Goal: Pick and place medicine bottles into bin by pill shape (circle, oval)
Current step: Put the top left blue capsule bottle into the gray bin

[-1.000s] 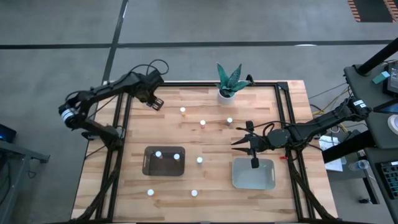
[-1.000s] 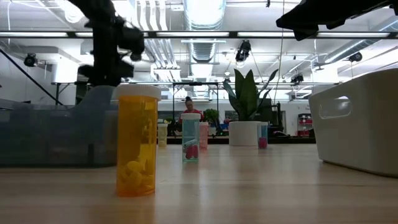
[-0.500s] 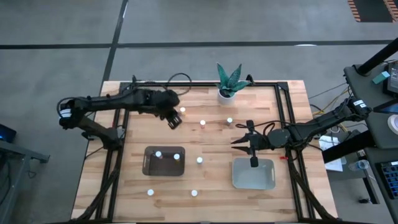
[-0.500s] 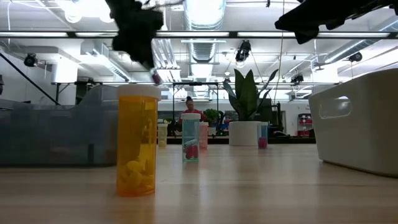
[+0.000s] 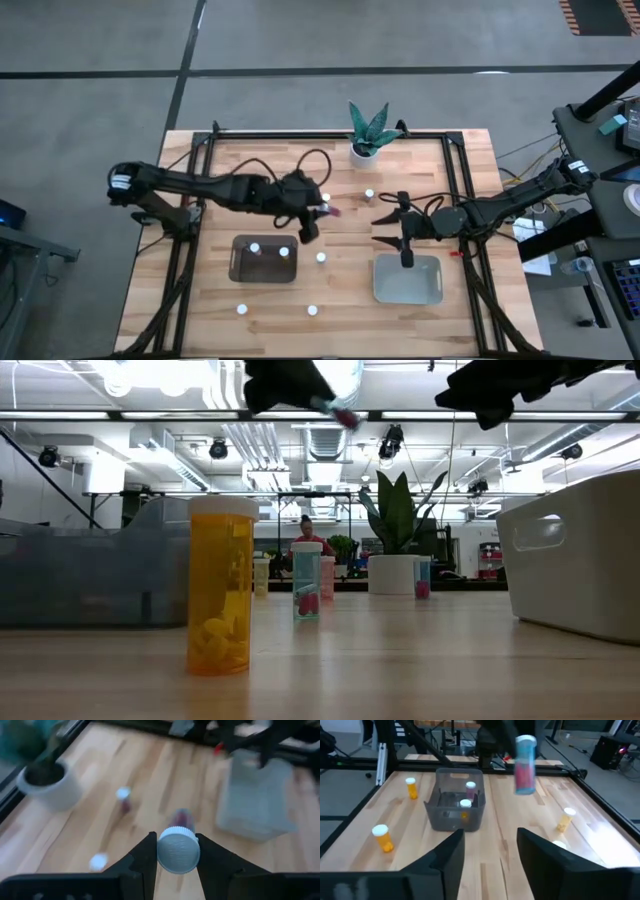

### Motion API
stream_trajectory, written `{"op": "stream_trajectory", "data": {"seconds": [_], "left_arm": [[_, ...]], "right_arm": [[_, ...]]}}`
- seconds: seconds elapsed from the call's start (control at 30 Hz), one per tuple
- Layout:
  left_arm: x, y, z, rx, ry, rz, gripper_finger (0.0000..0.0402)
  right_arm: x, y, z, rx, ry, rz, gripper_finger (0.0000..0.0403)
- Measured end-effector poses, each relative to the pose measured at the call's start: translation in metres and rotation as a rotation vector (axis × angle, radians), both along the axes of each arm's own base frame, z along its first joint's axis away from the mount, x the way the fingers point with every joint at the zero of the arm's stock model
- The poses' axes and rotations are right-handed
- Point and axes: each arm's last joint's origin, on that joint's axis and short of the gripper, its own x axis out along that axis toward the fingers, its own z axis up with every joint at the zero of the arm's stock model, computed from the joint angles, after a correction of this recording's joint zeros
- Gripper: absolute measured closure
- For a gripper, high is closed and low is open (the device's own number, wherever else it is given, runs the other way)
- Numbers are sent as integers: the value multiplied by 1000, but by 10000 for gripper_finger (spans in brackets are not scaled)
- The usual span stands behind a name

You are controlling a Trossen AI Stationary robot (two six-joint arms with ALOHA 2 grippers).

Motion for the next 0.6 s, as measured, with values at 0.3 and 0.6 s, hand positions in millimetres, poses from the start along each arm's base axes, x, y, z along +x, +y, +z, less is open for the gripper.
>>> {"op": "stream_trajectory", "data": {"seconds": [0.3, 0.6], "left_arm": [[28, -18, -16, 62, -74, -81, 306], [45, -28, -26, 127, -125, -142, 306]], "right_arm": [[12, 4, 11, -21, 13, 0, 213], [33, 10, 27, -70, 176, -76, 213]]}}
